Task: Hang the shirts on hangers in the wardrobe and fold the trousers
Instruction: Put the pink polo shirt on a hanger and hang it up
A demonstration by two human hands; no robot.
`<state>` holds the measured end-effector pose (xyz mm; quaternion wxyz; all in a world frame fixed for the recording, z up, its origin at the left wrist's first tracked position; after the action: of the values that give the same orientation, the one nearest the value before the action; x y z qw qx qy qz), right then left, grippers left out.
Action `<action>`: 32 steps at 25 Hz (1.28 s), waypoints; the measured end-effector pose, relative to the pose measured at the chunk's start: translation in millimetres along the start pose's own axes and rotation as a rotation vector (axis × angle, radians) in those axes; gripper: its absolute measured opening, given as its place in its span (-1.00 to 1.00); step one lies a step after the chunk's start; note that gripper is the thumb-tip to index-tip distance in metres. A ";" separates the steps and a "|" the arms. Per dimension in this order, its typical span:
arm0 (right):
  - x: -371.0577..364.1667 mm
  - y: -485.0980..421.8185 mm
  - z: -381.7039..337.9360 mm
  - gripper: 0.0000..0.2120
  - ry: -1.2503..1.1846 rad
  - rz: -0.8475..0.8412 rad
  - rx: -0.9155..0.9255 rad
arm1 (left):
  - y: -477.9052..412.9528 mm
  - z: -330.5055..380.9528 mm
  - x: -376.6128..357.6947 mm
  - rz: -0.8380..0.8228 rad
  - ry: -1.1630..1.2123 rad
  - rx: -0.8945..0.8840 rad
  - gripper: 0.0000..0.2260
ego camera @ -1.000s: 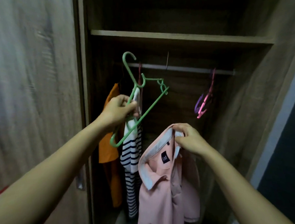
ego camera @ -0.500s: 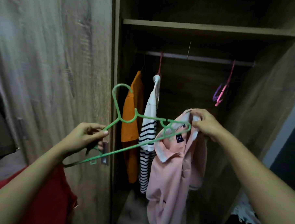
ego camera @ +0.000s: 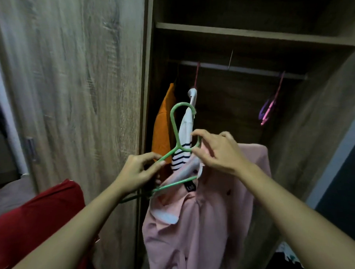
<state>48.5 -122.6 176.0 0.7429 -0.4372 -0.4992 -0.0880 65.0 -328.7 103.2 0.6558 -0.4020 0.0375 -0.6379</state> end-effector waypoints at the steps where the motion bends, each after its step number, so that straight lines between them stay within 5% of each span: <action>1: 3.2 0.6 0.7 -0.53 0.032 0.093 0.011 | 0.3 4.2 -0.3 0.010 -0.027 -0.021 -0.69; 3: 9.7 -0.7 1.2 -0.51 0.093 0.241 -0.013 | -2.2 14.3 2.9 0.142 -0.244 -0.086 -0.67; 5: 14.7 -3.2 0.0 -0.50 0.083 0.291 -0.033 | 3.8 26.4 12.1 0.481 -0.487 -0.154 -0.72; 7: 23.3 -4.1 -0.3 -0.54 0.036 0.346 -0.041 | 32.0 37.9 -4.9 0.656 -0.505 -0.353 -0.81; 9: 35.8 -3.2 -0.9 -0.61 0.000 0.425 -0.049 | 59.7 28.1 -43.3 0.523 -0.526 -0.391 -0.86; 11: 48.1 -2.2 2.3 -0.69 -0.041 0.483 -0.076 | 66.1 -14.9 -70.7 0.314 -0.478 -0.031 -0.77; 13: 56.8 0.6 7.0 -0.71 -0.078 0.497 -0.066 | 59.0 -50.8 -80.5 0.034 -0.158 0.272 -0.57; 18: 36.9 30.4 17.5 -0.67 -0.021 0.421 0.050 | 38.2 -62.0 -55.4 -0.220 0.355 0.368 -0.44; 23: 2.7 68.2 46.0 -0.74 0.030 0.375 0.044 | 25.1 -78.8 -11.7 -0.532 -0.043 0.436 -0.46; 26: -14.0 77.6 41.2 -0.77 0.208 0.298 0.111 | 16.1 -68.4 -9.6 -0.574 -0.342 0.363 -0.44; 28: -25.9 72.3 27.2 -0.73 0.299 0.226 0.168 | 6.3 -48.8 -12.2 -0.457 -0.443 0.320 -0.46; 32: -28.2 43.4 7.1 -0.77 -0.087 0.173 -0.094 | -5.1 13.1 -19.5 -0.027 -0.560 0.416 -0.65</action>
<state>54.7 -99.8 129.4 0.7040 -0.5163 -0.4868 -0.0279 64.8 -304.8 105.9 0.7000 -0.4194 -0.2800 -0.5057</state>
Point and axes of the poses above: each hand's wrist, its own y-axis away from the middle knuckle, its own x-axis out of the back of the hand, z = x × y, the point moved 5 cm from there along -y, towards the middle knuckle, and after that the axes turned 6 degrees about x, right-handed, at the moved point
